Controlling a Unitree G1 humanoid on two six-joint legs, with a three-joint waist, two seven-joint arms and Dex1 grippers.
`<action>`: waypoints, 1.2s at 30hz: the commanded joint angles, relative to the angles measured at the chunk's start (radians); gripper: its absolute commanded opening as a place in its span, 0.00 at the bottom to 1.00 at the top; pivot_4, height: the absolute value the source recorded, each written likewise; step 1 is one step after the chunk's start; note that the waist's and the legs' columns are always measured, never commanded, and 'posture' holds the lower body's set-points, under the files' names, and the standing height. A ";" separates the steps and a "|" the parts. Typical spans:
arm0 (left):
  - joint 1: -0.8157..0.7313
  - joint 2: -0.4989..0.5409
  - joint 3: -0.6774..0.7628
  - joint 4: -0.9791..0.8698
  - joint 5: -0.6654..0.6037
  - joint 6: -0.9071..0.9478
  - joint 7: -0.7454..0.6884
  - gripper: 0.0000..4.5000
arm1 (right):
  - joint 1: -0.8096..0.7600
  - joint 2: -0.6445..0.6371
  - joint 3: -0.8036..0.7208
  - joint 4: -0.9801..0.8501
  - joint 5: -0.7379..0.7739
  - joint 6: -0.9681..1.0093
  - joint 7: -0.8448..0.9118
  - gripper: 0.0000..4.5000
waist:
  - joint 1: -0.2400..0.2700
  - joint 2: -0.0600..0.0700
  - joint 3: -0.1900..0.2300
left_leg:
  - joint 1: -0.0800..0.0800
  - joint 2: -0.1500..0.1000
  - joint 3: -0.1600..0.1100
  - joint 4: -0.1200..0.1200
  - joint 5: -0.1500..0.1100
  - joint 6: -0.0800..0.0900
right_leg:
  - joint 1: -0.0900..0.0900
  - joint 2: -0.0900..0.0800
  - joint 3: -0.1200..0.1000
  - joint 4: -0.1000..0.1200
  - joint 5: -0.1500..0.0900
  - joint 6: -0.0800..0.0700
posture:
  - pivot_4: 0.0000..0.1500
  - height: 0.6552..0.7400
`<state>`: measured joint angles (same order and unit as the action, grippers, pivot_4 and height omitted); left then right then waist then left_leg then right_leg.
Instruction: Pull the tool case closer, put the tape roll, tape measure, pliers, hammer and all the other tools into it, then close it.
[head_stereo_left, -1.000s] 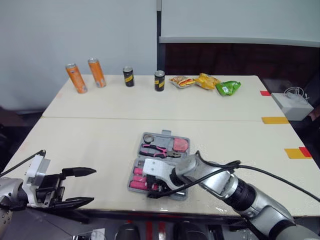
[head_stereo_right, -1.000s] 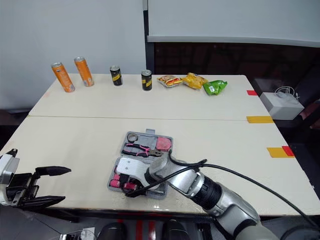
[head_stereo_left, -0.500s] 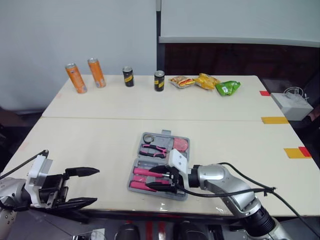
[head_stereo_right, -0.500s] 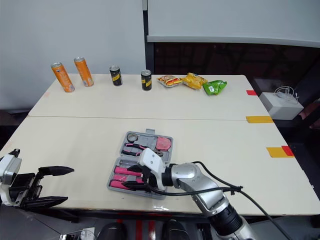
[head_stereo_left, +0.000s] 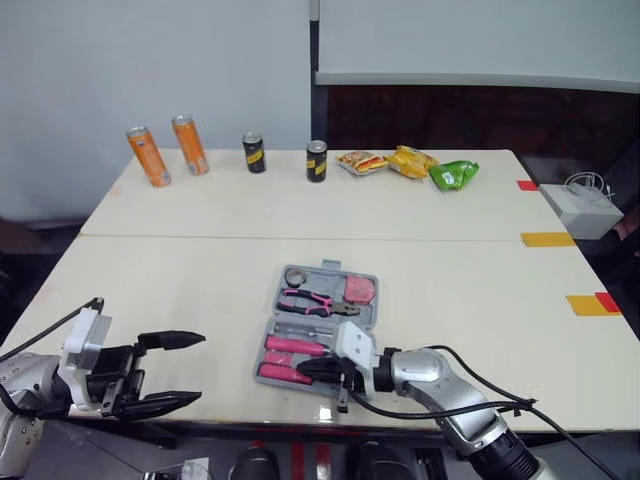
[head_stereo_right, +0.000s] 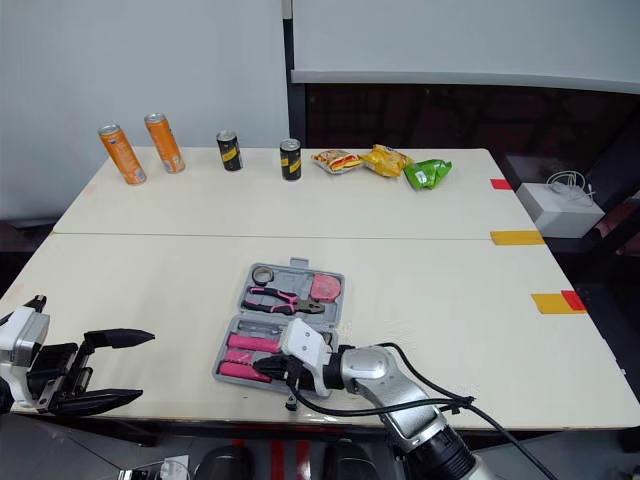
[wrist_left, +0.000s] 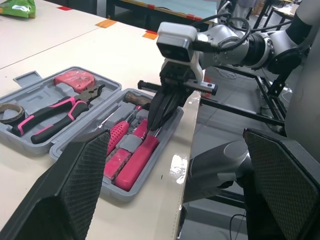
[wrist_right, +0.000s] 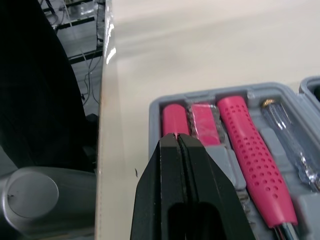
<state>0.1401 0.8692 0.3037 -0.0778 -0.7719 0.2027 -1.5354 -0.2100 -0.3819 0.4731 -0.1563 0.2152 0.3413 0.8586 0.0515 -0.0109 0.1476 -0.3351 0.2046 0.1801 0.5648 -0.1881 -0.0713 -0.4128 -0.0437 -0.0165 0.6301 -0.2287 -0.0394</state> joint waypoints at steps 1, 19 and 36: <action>-0.002 -0.003 0.007 -0.021 0.000 0.004 -0.023 1.00 | 0.000 0.012 -0.001 0.014 -0.018 -0.045 0.005 0.01 | 0.000 0.000 0.000 | 0.000 0.000 0.000 0.000 0.000 0.000 | 0.000 0.000 0.000 0.000 0.000 0.000 | 1.00 1.00; 0.034 -0.010 0.023 -0.029 0.009 -0.001 -0.022 1.00 | -0.015 -0.016 0.126 0.208 -0.196 0.075 0.014 0.01 | -0.001 -0.003 -0.005 | 0.003 0.000 0.001 -0.002 0.000 0.000 | 0.004 0.000 0.000 -0.001 0.000 0.000 | 1.00 1.00; 0.036 -0.030 0.016 -0.026 0.019 -0.005 -0.008 1.00 | -0.032 -0.021 0.154 0.225 -0.203 0.146 0.046 0.01 | 0.000 -0.001 -0.024 | 0.021 -0.001 0.001 -0.008 -0.001 0.000 | 0.021 0.000 0.001 -0.005 -0.008 0.008 | 1.00 1.00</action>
<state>0.1817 0.8367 0.3052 -0.0797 -0.7499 0.2020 -1.5333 -0.3021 -0.3721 0.5630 -0.0549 0.0863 0.4614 0.9192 0.0519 -0.0123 0.1235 -0.3141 0.2033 0.1812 0.5558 -0.1891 -0.0712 -0.3923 -0.0439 -0.0153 0.6249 -0.2369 -0.0312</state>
